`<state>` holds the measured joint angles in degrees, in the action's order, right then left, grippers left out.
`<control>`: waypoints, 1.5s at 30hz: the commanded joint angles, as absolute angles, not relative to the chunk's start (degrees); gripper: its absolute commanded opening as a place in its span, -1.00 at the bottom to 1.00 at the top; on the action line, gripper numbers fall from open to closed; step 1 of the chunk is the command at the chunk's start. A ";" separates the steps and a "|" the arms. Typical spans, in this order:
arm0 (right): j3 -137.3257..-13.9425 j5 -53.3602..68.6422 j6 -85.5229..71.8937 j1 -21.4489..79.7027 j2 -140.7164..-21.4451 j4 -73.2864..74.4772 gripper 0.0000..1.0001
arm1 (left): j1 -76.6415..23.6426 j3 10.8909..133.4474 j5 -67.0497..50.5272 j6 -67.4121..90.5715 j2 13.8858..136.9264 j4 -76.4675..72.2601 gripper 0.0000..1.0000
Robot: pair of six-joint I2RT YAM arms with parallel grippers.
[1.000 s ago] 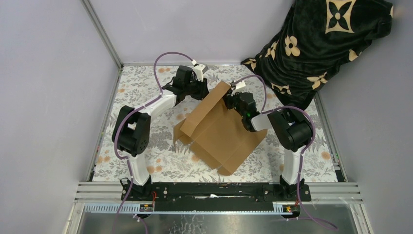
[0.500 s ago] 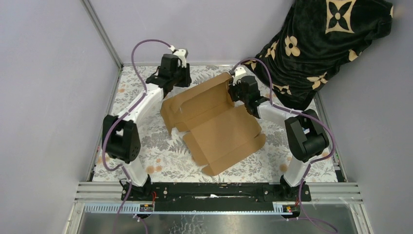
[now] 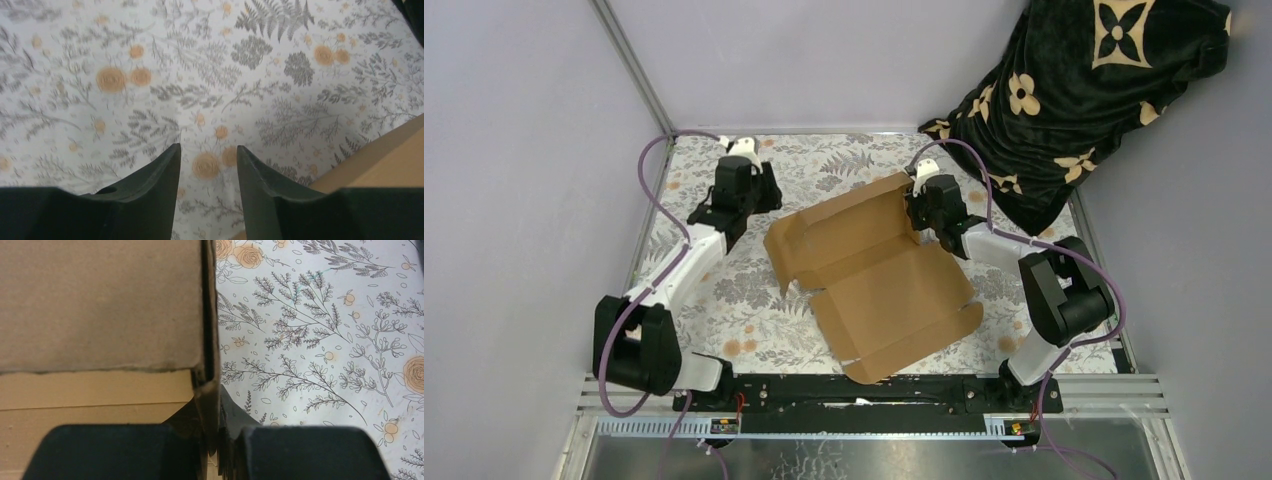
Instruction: Fold the paper box
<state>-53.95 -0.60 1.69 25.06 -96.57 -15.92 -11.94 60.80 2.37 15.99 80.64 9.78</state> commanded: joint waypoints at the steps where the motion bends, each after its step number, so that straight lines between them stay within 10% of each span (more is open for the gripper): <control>1: -50.78 -3.08 0.35 24.80 -94.78 -18.77 -1.00 | -11.82 53.37 2.53 19.56 75.51 -0.95 0.05; 15: -50.93 -1.88 -3.61 24.72 -97.70 -17.85 -1.00 | -11.73 38.13 2.48 25.02 66.79 -6.74 -0.20; 27: -50.27 -0.54 -4.39 24.54 -98.60 -18.80 -1.00 | -11.69 26.10 2.64 28.15 59.42 -18.99 0.62; 45: -53.78 -1.07 -5.30 24.26 -101.32 -15.14 -1.00 | -11.78 18.73 -7.99 29.24 54.45 -29.03 0.14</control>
